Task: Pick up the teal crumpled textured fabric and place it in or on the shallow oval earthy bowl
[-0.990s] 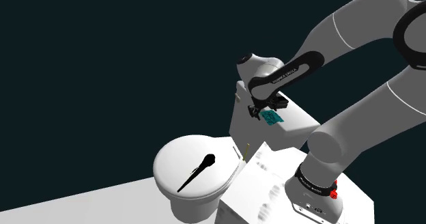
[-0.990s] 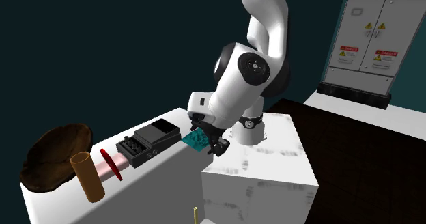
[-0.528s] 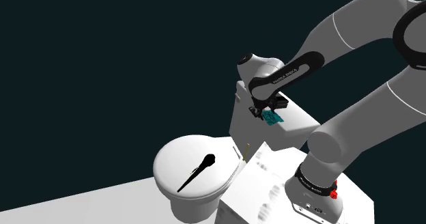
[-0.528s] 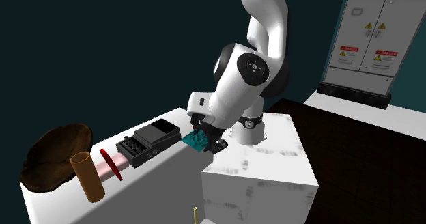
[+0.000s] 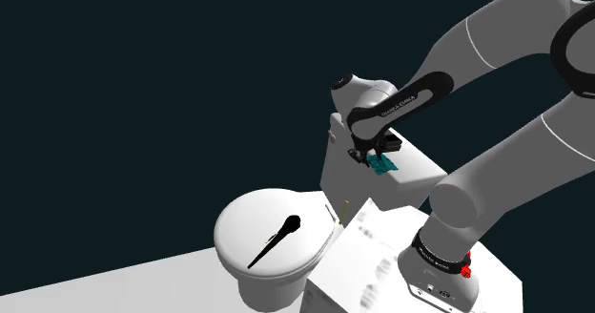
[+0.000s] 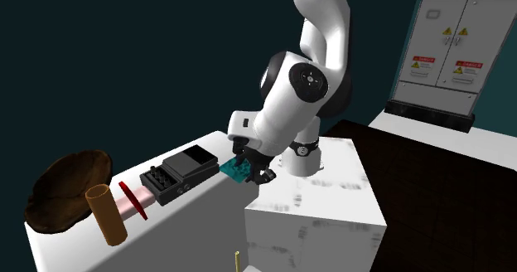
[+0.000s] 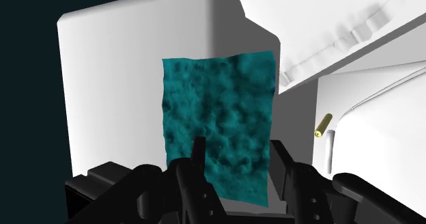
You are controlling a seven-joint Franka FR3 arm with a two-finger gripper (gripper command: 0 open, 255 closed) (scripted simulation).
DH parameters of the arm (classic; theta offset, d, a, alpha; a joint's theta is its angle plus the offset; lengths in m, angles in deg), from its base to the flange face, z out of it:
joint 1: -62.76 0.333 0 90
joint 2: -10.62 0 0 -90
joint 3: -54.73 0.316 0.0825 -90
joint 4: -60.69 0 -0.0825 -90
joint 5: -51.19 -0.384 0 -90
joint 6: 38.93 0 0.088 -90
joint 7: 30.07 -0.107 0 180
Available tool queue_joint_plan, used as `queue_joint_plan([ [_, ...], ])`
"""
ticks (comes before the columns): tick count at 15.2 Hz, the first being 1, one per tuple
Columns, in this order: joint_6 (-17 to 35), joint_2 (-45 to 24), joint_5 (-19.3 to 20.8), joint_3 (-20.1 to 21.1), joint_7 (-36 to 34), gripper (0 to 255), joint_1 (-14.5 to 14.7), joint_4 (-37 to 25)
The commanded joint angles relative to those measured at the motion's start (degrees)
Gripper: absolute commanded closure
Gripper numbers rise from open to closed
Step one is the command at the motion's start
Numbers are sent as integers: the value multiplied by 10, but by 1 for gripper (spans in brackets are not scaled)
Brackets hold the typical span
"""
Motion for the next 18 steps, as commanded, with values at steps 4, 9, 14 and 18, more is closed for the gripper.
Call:
queue_joint_plan([
  [4,-24,17,-9,-2,15,255,2,-7],
  [9,-64,47,-22,-4,39,255,7,-23],
  [14,-104,72,-32,-6,61,255,10,-43],
  [18,-135,88,-38,-7,77,255,12,-62],
])
